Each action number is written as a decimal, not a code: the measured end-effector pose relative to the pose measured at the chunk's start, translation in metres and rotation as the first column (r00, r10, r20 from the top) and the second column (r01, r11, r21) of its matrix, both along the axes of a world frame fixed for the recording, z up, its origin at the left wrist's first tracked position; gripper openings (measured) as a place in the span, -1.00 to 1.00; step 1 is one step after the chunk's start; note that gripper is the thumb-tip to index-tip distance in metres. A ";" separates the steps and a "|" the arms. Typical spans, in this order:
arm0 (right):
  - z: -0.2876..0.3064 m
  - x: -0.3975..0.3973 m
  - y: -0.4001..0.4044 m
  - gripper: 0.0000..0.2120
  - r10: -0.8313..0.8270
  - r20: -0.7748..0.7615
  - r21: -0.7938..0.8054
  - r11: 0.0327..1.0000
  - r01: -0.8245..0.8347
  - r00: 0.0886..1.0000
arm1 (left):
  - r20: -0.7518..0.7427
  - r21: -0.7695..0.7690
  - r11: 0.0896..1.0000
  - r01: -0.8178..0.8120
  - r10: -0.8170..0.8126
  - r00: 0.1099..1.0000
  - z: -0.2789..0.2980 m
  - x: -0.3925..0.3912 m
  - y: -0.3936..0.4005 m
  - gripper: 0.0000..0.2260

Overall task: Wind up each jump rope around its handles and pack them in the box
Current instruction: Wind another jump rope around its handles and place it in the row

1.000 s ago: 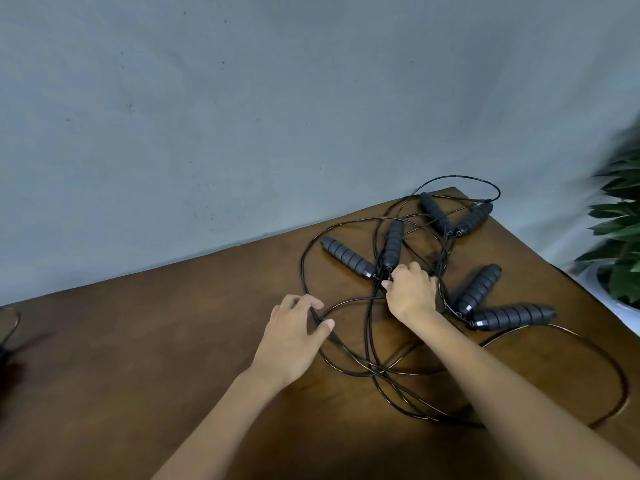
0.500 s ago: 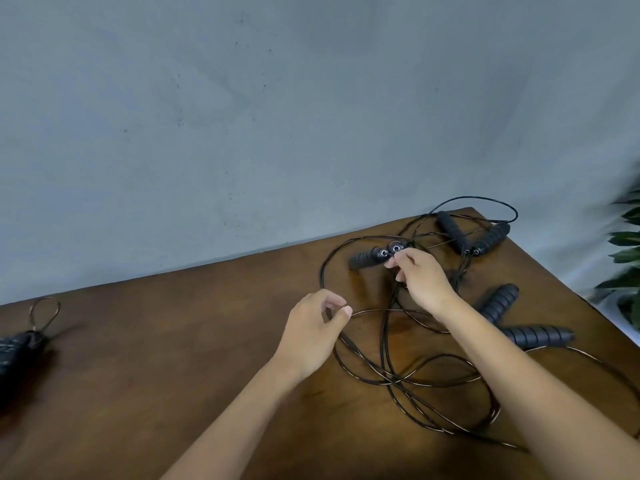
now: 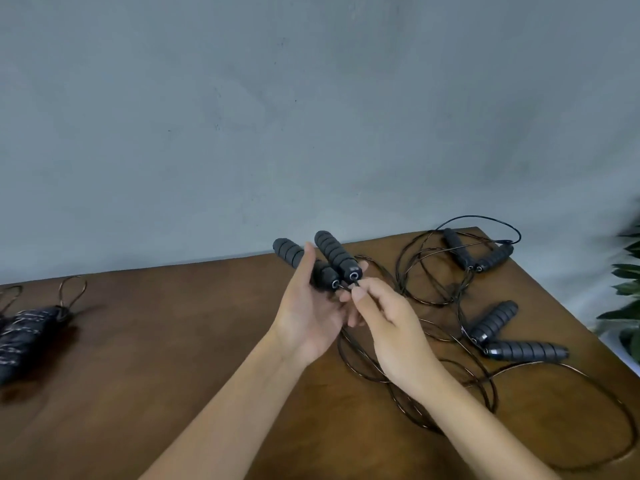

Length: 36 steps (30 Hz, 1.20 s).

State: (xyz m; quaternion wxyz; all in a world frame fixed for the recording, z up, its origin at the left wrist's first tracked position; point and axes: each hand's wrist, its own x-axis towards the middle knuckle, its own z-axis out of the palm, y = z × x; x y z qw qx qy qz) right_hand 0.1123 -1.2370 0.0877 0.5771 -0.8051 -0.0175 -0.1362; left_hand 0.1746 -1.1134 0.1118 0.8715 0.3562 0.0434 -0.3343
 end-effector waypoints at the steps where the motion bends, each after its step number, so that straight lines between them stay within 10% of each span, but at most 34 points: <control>1: -0.002 -0.006 0.005 -0.75 0.013 0.001 -0.031 0.999 -0.013 1.000 | -0.044 -0.035 0.999 -0.018 0.016 0.999 0.004 -0.001 0.003 -0.40; 7: -0.005 -0.027 0.014 -0.74 0.048 -0.005 -0.179 0.983 -0.049 0.999 | -0.004 0.009 1.000 -0.021 0.021 1.000 0.008 -0.011 0.018 -0.66; 14: 0.025 -0.023 -0.015 -0.63 -0.316 0.078 -0.146 0.935 0.324 0.946 | 0.081 0.059 0.997 0.044 -0.049 0.996 0.011 -0.018 0.025 -0.62; 20: 0.057 -0.002 -0.023 -0.63 0.176 -0.233 0.313 0.945 -0.097 0.956 | 0.214 0.125 0.960 0.250 -0.272 0.938 0.027 -0.036 0.020 -0.66; 36: 0.064 -0.013 -0.014 -0.63 0.167 -0.157 0.416 0.905 -0.088 0.973 | 0.228 0.133 0.956 0.261 -0.286 0.931 0.028 -0.051 0.018 -0.65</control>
